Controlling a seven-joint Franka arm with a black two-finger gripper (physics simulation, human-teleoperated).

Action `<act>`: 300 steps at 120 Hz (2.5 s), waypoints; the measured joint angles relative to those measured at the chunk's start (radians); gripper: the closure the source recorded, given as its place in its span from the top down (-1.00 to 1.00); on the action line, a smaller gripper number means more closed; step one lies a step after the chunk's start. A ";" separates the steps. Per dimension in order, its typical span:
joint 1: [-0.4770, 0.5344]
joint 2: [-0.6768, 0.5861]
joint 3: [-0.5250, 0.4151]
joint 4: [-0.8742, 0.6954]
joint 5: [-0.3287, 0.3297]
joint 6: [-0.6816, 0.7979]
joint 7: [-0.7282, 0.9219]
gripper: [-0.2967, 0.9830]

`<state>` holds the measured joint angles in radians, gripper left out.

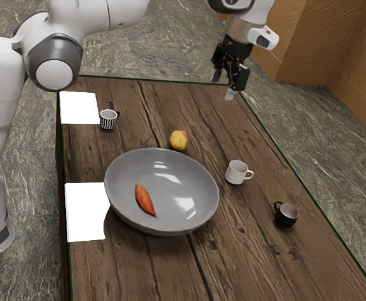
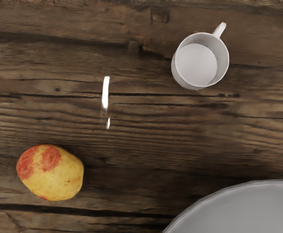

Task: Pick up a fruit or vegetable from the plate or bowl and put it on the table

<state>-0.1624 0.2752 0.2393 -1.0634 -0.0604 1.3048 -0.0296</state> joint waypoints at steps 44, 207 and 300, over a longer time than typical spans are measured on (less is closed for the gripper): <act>0.034 -0.064 -0.003 0.170 -0.030 -0.047 0.026 0.54; -0.107 -0.514 -0.236 -1.142 0.015 0.651 1.223 0.54; -0.108 -0.538 -0.263 -1.314 0.027 0.737 1.292 0.54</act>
<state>-0.2700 -0.2632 -0.0234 -2.3775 -0.0338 2.0423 1.2623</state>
